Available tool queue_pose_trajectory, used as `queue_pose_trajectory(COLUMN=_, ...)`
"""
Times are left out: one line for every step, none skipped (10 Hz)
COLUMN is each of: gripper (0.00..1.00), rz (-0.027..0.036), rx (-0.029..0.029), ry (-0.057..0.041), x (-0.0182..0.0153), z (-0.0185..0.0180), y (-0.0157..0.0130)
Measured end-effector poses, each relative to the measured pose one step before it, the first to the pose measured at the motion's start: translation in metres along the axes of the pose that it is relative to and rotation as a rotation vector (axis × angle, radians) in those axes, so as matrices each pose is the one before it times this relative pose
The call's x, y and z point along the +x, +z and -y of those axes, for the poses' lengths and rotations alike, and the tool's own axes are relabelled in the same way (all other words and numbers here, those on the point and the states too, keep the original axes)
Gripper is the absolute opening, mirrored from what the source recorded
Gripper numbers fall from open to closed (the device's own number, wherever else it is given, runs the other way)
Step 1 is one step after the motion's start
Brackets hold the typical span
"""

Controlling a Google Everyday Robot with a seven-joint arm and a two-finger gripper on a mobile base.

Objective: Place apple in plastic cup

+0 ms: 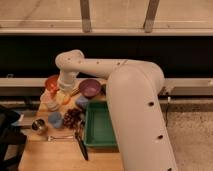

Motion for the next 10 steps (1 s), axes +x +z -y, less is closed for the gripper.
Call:
queue_pose_trajectory(gripper=0.00, rz=-0.01772, rx=-0.01549, ry=-0.00831, x=0.00363, z=-0.01349, y=0.00315)
queue_pose_trajectory(gripper=0.00, rz=-0.00962, rx=-0.01061, ry=-0.00557, x=0.00110, z=-0.01109, y=0.00233)
queue_pose_trajectory(gripper=0.00, rz=-0.01507, rx=-0.01871, ry=-0.00993, x=0.00137, z=-0.01779, y=0.00485)
queue_pose_trajectory(gripper=0.00, rz=-0.00674, rx=-0.01558, ry=-0.00540, x=0.00063, z=-0.01107, y=0.00354)
queue_pose_trajectory(gripper=0.00, rz=-0.00636, rx=-0.01364, ry=-0.00140, x=0.00242, z=-0.00739, y=0.00457)
queue_pose_trajectory(gripper=0.00, rz=-0.00858, rx=-0.01516, ry=-0.00640, x=0.00024, z=-0.01186, y=0.00719)
queue_pose_trajectory(gripper=0.02, rz=-0.00973, rx=-0.01369, ry=-0.01101, x=-0.00279, z=-0.01342, y=0.00836)
queue_pose_trajectory(gripper=0.08, rz=-0.00402, rx=-0.00616, ry=-0.00214, x=-0.00090, z=-0.00606, y=0.00386)
queue_pose_trajectory(gripper=0.16, rz=-0.00092, rx=0.00006, ry=0.00481, x=0.00089, z=-0.00037, y=0.00202)
queue_pose_trajectory(gripper=0.27, rz=0.00479, rx=0.00337, ry=0.00236, x=-0.00088, z=0.00204, y=-0.00014)
